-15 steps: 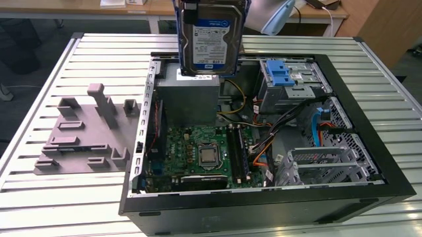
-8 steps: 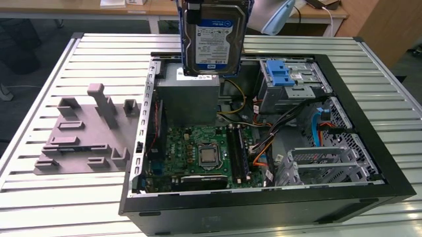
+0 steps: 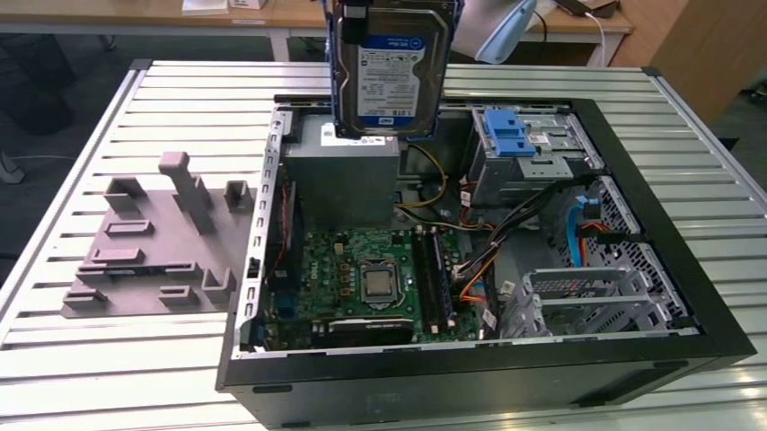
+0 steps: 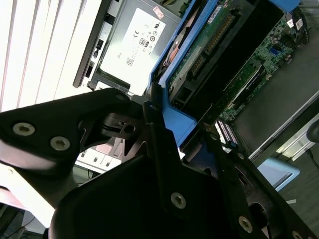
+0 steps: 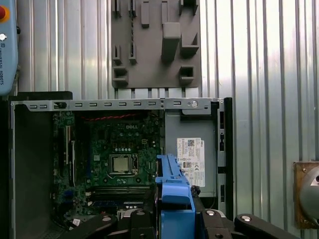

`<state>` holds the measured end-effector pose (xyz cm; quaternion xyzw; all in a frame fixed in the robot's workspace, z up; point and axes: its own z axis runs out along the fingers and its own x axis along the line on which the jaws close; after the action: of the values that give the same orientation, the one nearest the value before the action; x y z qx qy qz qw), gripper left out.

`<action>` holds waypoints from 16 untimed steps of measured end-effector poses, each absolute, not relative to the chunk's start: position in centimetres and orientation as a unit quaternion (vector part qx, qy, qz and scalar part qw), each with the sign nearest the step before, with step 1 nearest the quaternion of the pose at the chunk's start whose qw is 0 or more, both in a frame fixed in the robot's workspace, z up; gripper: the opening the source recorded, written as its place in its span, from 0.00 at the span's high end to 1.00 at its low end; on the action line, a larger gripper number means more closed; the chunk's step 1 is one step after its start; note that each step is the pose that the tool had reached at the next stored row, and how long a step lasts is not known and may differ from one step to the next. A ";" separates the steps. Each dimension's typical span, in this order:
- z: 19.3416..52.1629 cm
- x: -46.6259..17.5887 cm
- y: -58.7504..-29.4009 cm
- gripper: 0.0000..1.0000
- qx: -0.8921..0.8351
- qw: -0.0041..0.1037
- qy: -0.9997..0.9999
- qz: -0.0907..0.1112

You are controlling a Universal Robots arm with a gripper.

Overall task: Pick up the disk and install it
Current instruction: 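Pick up the disk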

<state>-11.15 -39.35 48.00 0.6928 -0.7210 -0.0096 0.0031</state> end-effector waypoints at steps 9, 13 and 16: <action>48.0 -11.0 -40.3 0.63 0.688 0.003 -0.726 -0.010; 48.0 -10.6 -40.4 0.63 0.687 0.003 -0.727 -0.010; 48.0 -10.1 -40.5 0.63 0.686 0.003 -0.727 -0.010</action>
<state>-10.08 -40.48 48.00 0.6863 -0.7273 -0.0096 0.0030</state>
